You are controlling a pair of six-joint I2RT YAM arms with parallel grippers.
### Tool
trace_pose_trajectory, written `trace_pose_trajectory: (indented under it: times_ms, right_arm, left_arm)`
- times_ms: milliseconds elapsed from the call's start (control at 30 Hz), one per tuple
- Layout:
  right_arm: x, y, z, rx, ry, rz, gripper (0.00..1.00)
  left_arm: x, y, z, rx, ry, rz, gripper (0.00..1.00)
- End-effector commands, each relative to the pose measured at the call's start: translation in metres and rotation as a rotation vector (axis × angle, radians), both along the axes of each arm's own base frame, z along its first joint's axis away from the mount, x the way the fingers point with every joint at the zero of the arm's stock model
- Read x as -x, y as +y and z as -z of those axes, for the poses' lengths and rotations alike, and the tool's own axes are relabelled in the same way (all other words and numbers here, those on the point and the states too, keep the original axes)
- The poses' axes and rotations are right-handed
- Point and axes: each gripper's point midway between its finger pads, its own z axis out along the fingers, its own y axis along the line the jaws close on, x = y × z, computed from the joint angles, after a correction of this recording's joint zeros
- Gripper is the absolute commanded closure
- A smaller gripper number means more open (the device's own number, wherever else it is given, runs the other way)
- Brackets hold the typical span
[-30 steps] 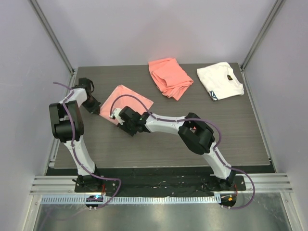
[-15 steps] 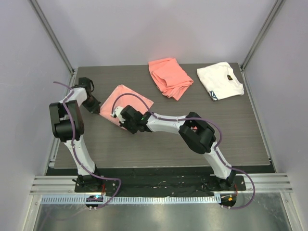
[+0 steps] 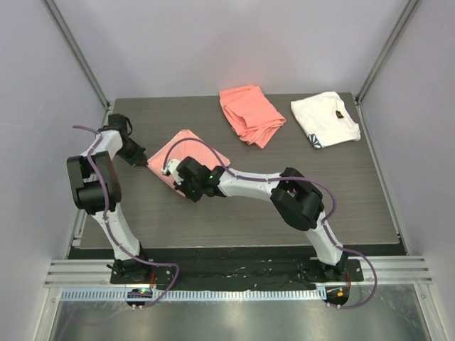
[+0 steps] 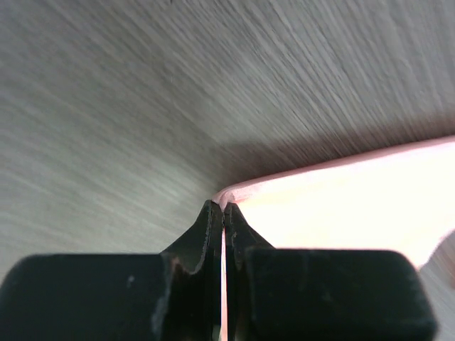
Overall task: Fold the napkin into a case and place the utensils inside
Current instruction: Pick up the upper triangle-folded napkin from the center of the board.
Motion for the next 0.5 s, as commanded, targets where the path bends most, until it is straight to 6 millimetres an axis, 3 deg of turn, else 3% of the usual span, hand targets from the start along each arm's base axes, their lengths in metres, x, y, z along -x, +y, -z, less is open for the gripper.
trace_pose_trajectory:
  times_ms: [0,267,467]
  right_arm:
    - [0.029,0.010,-0.059,-0.114,0.038,-0.016,0.99]
    - [0.071,0.023,-0.086,-0.190,0.118,-0.034,0.99]
    - [0.111,0.040,-0.123,-0.304,0.219,-0.102,0.99]
  left_arm:
    - [0.004,0.002,-0.051,0.012,-0.120,-0.034,1.00]
    - [0.043,0.006,-0.077,0.037,-0.176,-0.074,1.00]
    - [0.069,0.032,-0.118,0.019,-0.273,-0.156,1.00]
